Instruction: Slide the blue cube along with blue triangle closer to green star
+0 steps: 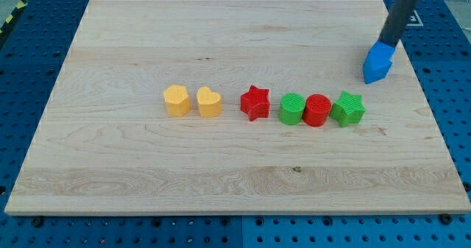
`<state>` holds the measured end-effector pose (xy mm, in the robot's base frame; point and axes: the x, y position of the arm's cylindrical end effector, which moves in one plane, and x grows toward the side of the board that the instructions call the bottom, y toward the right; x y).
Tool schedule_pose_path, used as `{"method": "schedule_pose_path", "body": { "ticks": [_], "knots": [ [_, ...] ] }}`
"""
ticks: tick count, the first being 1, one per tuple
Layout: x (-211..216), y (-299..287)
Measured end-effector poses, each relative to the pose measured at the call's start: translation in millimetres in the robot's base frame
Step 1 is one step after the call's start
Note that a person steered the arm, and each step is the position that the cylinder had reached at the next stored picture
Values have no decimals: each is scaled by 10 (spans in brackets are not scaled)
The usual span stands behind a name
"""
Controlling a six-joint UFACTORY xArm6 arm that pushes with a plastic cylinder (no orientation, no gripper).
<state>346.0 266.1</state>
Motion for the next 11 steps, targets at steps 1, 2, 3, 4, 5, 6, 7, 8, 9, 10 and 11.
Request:
{"method": "schedule_pose_path", "body": {
  "ticks": [1,2,3,4,5,6,7,8,9,10,11],
  "knots": [
    [37,22],
    [37,6],
    [37,-143],
    [38,-361],
    [108,-454],
    [295,-450],
    [388,-450],
    [403,-490],
    [458,-681],
    [621,-834],
    [575,-779]
  ]
}}
